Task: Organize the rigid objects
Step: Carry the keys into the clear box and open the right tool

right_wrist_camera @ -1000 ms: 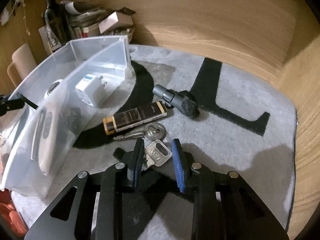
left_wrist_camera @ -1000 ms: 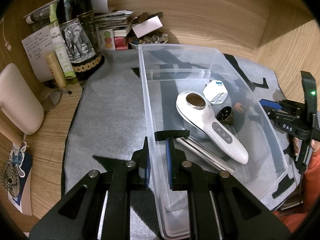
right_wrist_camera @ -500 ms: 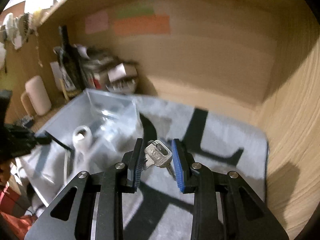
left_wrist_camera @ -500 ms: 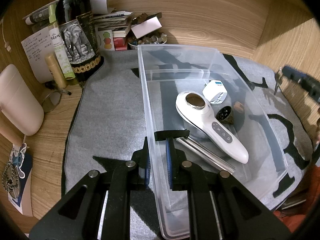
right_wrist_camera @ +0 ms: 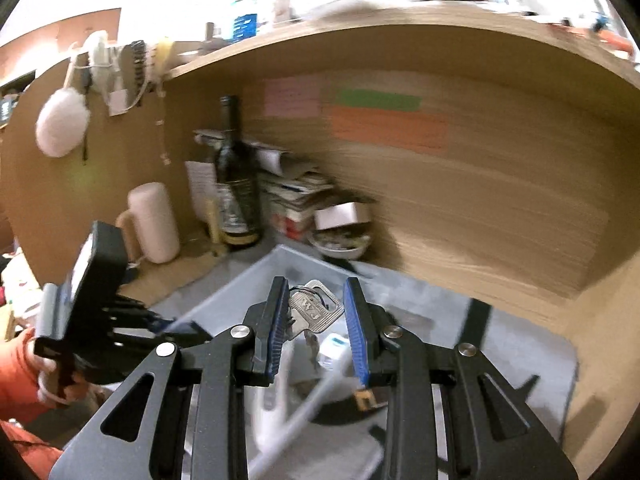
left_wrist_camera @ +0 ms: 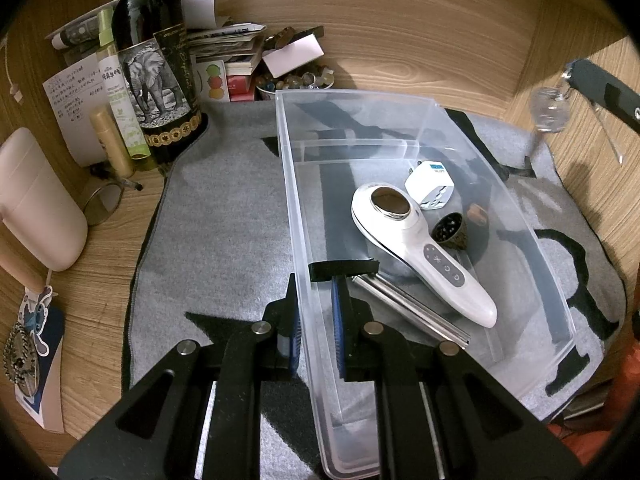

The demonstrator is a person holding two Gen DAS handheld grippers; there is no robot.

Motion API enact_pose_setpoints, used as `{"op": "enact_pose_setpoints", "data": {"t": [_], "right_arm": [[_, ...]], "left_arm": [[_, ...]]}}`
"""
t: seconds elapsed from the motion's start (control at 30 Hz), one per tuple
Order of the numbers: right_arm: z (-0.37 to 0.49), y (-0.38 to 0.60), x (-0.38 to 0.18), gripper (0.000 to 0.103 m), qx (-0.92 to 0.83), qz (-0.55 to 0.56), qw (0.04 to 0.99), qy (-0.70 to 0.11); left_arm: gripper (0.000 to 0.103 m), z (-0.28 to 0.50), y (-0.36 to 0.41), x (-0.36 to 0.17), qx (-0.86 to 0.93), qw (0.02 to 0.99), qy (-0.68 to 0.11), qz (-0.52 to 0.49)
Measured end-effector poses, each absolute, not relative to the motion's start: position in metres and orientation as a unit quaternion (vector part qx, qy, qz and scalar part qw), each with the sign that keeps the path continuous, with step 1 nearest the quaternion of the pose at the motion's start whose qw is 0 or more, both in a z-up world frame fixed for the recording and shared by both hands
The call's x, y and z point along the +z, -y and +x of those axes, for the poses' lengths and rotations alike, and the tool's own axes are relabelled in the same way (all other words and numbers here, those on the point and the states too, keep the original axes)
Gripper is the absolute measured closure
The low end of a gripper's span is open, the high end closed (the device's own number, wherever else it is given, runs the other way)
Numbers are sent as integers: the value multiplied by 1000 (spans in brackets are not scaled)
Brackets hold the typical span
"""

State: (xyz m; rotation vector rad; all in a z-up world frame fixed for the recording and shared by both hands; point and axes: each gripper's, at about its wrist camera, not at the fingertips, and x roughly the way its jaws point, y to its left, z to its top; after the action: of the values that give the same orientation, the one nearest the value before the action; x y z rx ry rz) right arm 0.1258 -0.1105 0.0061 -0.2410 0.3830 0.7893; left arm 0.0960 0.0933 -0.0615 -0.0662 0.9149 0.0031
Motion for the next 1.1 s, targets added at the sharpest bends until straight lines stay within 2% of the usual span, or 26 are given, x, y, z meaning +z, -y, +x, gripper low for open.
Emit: {"op": "enact_pose_setpoints", "data": {"t": [0.6, 1.1], "right_arm": [[140, 51, -64, 77, 422, -167, 841, -295], [152, 34, -85, 77, 417, -199, 814, -352]], "left_arm": [[91, 96, -93, -62, 2, 897, -441, -32], [91, 97, -91, -61, 2, 897, -441, -32]]}}
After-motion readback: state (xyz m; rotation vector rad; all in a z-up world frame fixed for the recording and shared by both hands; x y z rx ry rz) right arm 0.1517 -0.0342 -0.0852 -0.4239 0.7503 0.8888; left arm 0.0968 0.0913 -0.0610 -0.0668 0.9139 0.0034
